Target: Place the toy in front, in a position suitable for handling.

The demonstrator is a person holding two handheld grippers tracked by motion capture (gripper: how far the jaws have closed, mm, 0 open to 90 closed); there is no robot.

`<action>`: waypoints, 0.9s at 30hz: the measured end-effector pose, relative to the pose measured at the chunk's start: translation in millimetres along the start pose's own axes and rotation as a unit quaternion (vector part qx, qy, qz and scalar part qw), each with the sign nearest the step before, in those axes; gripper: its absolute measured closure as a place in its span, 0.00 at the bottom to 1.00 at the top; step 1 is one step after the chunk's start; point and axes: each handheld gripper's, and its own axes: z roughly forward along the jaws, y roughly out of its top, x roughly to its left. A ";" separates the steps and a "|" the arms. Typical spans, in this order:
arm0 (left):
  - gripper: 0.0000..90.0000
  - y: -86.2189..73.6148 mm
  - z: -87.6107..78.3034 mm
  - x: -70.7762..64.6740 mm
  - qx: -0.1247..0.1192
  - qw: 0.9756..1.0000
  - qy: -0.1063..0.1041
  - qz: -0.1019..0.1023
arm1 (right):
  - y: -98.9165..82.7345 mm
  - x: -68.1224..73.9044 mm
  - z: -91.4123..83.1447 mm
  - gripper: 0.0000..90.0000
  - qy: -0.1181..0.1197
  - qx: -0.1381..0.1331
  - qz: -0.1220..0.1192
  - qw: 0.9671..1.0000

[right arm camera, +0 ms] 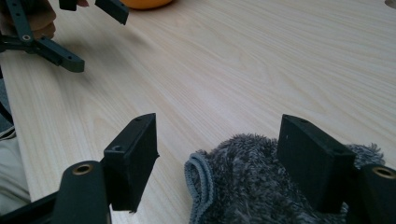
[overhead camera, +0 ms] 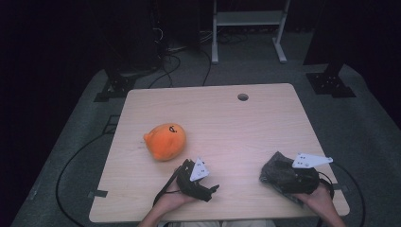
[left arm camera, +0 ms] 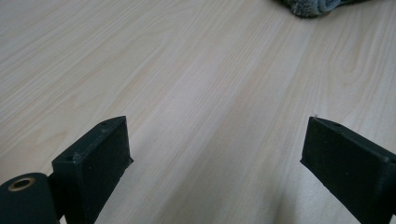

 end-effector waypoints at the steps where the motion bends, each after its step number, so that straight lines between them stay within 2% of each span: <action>1: 0.08 0.8 0.3 -0.5 0.000 1.000 -0.001 0.000 | -0.4 -0.8 -0.2 0.31 0.001 0.001 0.002 1.000; 10: 0.08 7.9 -5.9 2.4 -0.013 1.000 -0.004 0.005 | -1.2 0.4 -3.2 0.31 -0.002 -0.005 0.004 1.000; 13: 0.08 17.7 -14.8 7.8 -0.019 1.000 -0.002 0.023 | -0.6 0.5 -4.8 0.31 -0.004 -0.006 0.004 1.000; 18: 0.08 23.8 -22.0 13.8 -0.033 0.999 -0.001 0.021 | 0.5 -0.3 -6.3 0.30 -0.006 -0.012 0.006 1.000; 27: 0.08 29.7 -36.7 29.3 -0.053 0.998 0.022 0.015 | 1.0 -1.6 -7.9 0.30 -0.011 -0.011 0.005 1.000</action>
